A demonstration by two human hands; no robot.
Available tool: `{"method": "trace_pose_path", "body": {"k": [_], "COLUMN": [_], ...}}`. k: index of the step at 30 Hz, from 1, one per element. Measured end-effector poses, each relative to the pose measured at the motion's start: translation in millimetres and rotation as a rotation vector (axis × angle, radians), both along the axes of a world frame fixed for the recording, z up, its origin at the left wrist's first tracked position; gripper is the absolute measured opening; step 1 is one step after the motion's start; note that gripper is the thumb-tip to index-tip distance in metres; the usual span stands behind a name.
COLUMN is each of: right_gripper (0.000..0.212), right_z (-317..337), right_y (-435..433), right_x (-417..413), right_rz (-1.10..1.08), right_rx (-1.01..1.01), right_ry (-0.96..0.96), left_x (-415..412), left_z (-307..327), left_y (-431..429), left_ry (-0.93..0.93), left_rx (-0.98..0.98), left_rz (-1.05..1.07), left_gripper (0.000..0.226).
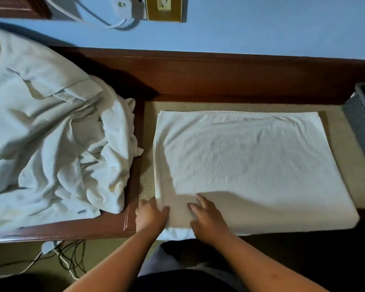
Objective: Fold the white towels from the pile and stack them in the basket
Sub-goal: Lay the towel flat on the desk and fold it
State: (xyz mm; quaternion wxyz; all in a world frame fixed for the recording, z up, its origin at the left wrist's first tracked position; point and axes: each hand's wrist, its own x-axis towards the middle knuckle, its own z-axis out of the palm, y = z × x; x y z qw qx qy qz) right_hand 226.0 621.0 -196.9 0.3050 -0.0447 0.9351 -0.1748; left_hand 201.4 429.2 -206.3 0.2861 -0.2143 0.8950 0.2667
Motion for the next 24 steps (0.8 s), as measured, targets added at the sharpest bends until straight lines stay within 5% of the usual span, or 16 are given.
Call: {"method": "trace_pose_path", "body": {"k": [6, 13, 19, 24], "right_gripper": [0.032, 0.089, 0.031, 0.025], "right_z": [14, 30, 37, 44], "right_y": [-8, -29, 1, 83], "right_x": [33, 45, 44, 61], "right_rz": [-0.157, -0.533, -0.979, -1.265], "right_rx": [-0.149, -0.276, -0.229, -0.332], "right_ry": [-0.110, -0.252, -0.022, 0.141], "left_x": [3, -14, -25, -16], "left_z": [9, 55, 92, 91], "left_y": [-7, 44, 120, 205], "left_ry": [-0.038, 0.014, 0.095, 0.269], "left_rx": [0.410, 0.593, 0.594, 0.603], "left_rz": [0.225, 0.030, -0.119, -0.396], "left_gripper": [0.029, 0.029, 0.039, 0.019]}}
